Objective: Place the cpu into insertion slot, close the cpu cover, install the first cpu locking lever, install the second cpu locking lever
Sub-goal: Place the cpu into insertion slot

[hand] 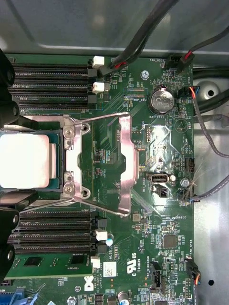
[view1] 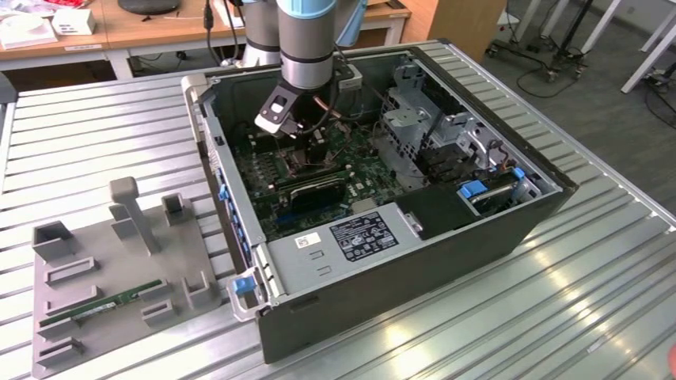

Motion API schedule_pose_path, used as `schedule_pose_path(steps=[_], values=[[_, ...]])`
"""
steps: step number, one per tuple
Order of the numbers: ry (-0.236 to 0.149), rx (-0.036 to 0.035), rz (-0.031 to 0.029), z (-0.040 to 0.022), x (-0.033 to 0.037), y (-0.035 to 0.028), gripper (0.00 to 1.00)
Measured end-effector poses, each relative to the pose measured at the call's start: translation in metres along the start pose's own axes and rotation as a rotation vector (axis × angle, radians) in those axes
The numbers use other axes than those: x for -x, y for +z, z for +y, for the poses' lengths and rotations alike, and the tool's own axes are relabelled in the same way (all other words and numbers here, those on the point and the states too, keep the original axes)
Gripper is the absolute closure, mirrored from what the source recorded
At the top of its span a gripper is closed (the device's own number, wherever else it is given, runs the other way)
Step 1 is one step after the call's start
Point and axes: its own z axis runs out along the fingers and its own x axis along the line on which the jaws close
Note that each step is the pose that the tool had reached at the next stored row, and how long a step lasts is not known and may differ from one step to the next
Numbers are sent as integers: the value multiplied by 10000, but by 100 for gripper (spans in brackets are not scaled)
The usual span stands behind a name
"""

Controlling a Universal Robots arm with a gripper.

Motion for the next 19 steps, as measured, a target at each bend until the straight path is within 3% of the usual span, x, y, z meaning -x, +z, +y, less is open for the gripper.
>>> schedule_pose_path(steps=[19], values=[[0,0,0,0,-1,0,46]])
